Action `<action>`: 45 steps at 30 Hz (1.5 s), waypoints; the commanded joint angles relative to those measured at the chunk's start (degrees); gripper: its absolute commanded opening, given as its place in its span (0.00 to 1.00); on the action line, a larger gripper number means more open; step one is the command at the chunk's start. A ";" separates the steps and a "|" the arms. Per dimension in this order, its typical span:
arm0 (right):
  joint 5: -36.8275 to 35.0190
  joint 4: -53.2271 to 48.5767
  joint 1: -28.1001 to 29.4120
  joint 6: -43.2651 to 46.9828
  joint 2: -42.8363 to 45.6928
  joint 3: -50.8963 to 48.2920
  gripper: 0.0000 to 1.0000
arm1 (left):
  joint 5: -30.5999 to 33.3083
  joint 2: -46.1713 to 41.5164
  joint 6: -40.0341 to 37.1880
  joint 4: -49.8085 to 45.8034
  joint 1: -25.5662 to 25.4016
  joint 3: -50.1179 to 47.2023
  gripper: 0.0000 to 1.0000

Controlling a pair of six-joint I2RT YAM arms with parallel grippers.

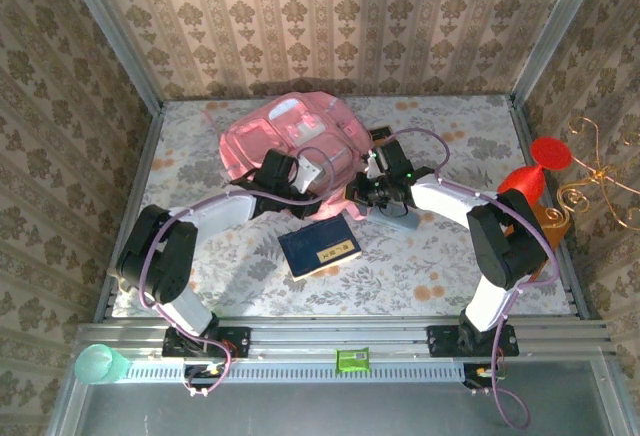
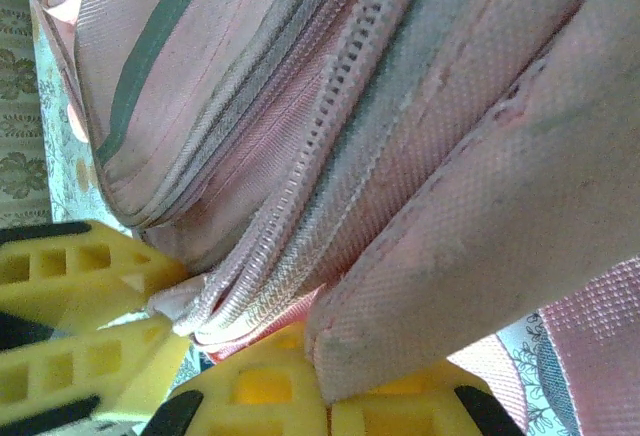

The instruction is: Pack the student bag

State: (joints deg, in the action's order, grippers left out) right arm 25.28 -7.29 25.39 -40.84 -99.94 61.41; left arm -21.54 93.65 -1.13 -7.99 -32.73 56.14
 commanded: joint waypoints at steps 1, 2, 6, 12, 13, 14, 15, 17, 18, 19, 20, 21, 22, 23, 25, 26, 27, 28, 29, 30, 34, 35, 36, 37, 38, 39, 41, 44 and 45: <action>0.30 0.40 0.28 1.72 -1.93 2.34 0.00 | -2.11 -2.82 1.93 1.33 2.92 -0.01 0.11; 0.22 -0.40 0.28 2.42 -2.38 3.17 0.00 | -2.62 -4.08 2.97 2.41 4.02 -0.70 0.09; -1.35 -4.44 1.19 5.78 -4.29 7.54 0.00 | -1.99 -10.80 9.16 6.68 9.13 -4.72 0.00; -1.90 -5.40 3.86 6.31 -9.41 14.58 0.00 | 4.05 -22.30 16.44 11.24 14.21 -9.85 0.00; -2.08 -5.13 3.97 6.06 -10.01 14.92 0.00 | 4.30 -22.54 16.61 11.13 15.01 -9.47 0.00; -2.41 -4.72 4.13 5.52 -10.43 14.95 0.00 | 4.19 -22.30 16.68 10.99 15.85 -8.92 0.00; -2.68 -4.33 4.14 5.28 -10.83 14.80 0.00 | 3.80 -21.85 17.11 10.90 16.76 -8.09 0.00; -3.45 -4.07 4.28 4.75 -11.41 13.94 0.00 | 2.58 -20.98 18.19 11.58 18.48 -6.29 0.00; -3.91 -3.88 4.23 4.63 -11.26 12.96 0.01 | 1.90 -20.66 18.76 12.55 19.34 -5.41 0.00; -4.31 -3.70 4.23 4.67 -10.96 12.19 0.03 | 1.25 -20.29 19.32 13.49 19.96 -4.60 0.00; -4.80 -3.70 4.23 4.89 -10.52 11.02 0.07 | 0.33 -19.60 19.77 14.06 20.64 -3.45 0.00; -5.12 -3.78 4.23 5.39 -9.76 10.04 0.11 | -0.78 -18.66 19.87 14.17 21.18 -2.13 0.00; -5.32 -4.00 4.23 6.02 -8.98 9.07 0.15 | -1.56 -17.94 19.94 13.95 21.54 -1.09 0.00; -5.58 -4.13 4.23 6.86 -7.87 7.94 0.20 | -1.98 -17.20 19.79 13.72 21.78 -0.47 0.00; -5.97 -5.08 4.23 8.61 -5.58 6.12 0.29 | -2.10 -16.36 19.97 14.23 21.83 -0.80 0.00; -6.40 -5.87 4.23 9.63 -4.32 5.11 0.33 | -2.10 -16.00 20.37 14.81 21.83 -1.67 0.00; -7.02 -6.91 4.23 10.47 -2.83 4.05 0.37 | -2.42 -15.59 20.82 15.61 21.84 -2.90 0.00; -7.62 -7.65 4.28 11.14 -1.72 3.24 0.39 | -2.82 -15.31 21.26 16.23 21.83 -4.01 0.00; -8.30 -8.69 4.37 12.15 0.01 1.86 0.41 | -3.27 -14.95 21.84 17.15 21.85 -5.53 0.00; -8.84 -9.36 4.32 12.77 1.43 0.65 0.42 | -3.67 -14.86 22.28 17.88 21.85 -7.06 0.00; -11.57 -12.11 5.31 14.53 6.36 -3.39 0.47 | -2.77 -16.04 22.60 18.64 21.85 -11.87 0.02; -11.90 -12.52 5.79 14.55 7.07 -4.13 0.49 | -2.41 -16.57 22.43 17.87 21.80 -12.74 0.09; -12.08 -12.65 6.39 14.39 7.56 -4.82 0.50 | -1.95 -17.19 22.36 16.00 21.75 -13.20 0.21; -12.16 -12.47 6.97 13.92 7.87 -5.55 0.52 | -1.29 -17.88 22.47 13.49 21.50 -13.49 0.34; -12.05 -12.32 7.42 13.55 8.04 -6.14 0.57 | -0.92 -18.65 22.47 11.04 21.10 -13.81 0.43; -11.94 -12.07 7.86 13.09 8.14 -6.82 0.61 | -0.01 -19.71 22.47 7.85 20.20 -14.19 0.50; -12.12 -12.27 8.62 12.60 8.02 -7.65 0.66 | 2.92 -22.34 22.71 1.47 17.59 -15.41 0.59; -13.17 -13.47 9.61 11.39 8.25 -8.90 0.70 | 7.55 -26.74 24.29 -4.87 11.60 -18.56 0.71; -13.48 -14.19 10.05 10.48 8.78 -9.49 0.71 | 7.65 -27.80 25.33 -5.51 9.48 -19.69 0.75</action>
State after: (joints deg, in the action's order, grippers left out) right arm 13.93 -18.39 34.65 -28.88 -92.40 53.01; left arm -17.61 68.97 22.22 -5.04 -18.90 39.18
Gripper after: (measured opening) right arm 0.707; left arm 0.726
